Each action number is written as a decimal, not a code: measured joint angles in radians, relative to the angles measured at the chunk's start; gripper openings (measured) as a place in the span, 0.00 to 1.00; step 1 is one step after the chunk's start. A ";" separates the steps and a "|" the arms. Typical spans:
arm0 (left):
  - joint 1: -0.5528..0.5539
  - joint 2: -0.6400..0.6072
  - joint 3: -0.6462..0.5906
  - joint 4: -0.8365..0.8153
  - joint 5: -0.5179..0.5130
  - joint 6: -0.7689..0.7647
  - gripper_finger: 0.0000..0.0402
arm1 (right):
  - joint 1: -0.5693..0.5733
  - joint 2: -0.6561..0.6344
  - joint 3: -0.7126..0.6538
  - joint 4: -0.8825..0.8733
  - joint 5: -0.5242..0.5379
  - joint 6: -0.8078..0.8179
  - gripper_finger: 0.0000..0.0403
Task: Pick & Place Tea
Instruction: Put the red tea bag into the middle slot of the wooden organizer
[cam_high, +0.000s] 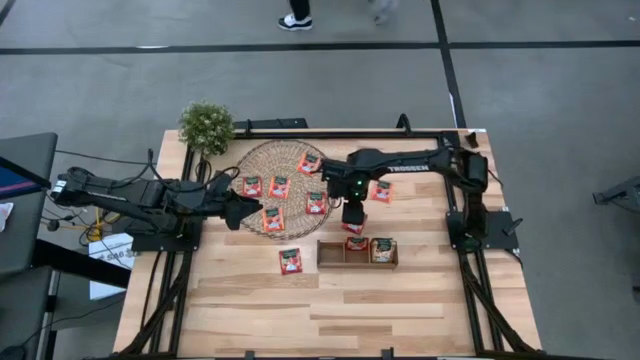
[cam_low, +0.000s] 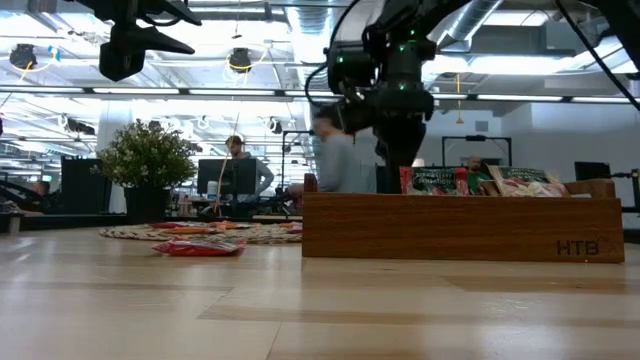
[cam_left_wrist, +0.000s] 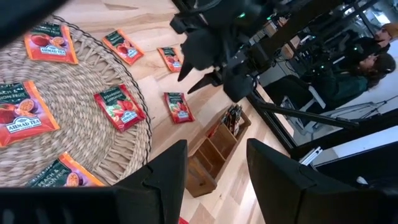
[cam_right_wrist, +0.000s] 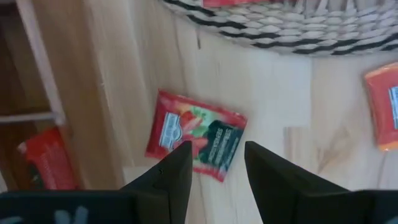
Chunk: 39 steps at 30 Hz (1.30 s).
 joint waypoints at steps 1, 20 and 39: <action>0.000 0.000 0.000 0.000 0.000 0.000 0.39 | -0.003 0.014 0.001 0.003 0.000 0.000 0.36; 0.000 0.000 0.000 0.003 -0.004 0.000 0.39 | -0.037 0.061 0.001 0.025 -0.040 0.024 0.40; 0.000 0.000 0.000 0.003 -0.004 0.001 0.39 | -0.067 0.060 -0.070 0.055 -0.088 0.139 0.40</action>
